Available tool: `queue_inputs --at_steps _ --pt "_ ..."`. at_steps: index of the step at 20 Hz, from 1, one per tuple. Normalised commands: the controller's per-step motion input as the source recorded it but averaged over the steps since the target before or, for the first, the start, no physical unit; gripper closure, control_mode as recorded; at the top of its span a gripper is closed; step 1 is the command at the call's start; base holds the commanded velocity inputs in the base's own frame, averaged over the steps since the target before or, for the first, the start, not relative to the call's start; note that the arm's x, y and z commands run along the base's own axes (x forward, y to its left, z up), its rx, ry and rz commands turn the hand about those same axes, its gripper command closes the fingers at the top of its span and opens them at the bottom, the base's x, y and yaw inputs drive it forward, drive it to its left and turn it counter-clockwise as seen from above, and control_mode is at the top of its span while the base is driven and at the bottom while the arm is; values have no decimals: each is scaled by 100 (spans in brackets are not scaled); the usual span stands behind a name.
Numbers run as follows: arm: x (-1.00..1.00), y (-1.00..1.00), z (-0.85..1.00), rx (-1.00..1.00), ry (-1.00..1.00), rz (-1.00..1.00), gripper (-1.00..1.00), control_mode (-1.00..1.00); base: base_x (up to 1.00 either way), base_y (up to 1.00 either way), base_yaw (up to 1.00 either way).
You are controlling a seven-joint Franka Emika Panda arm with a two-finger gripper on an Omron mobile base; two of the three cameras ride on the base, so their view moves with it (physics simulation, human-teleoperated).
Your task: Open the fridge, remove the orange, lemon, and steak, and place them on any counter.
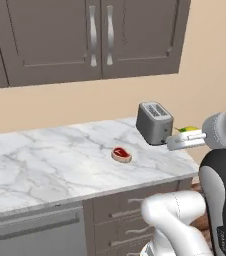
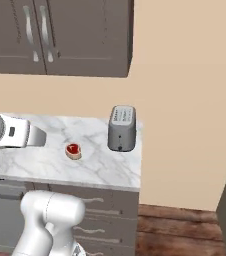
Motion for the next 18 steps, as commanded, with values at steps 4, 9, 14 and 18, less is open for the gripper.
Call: queue_inputs --at_steps 4,9,14,18 --pt "0 0 0 0 0 0 100 100 -2 0 43" --pt "0 0 0 0 0 0 100 100 21 0 32" --pt "0 0 0 0 0 0 100 100 45 0 14" --pt "0 0 0 0 0 0 100 100 56 0 8"
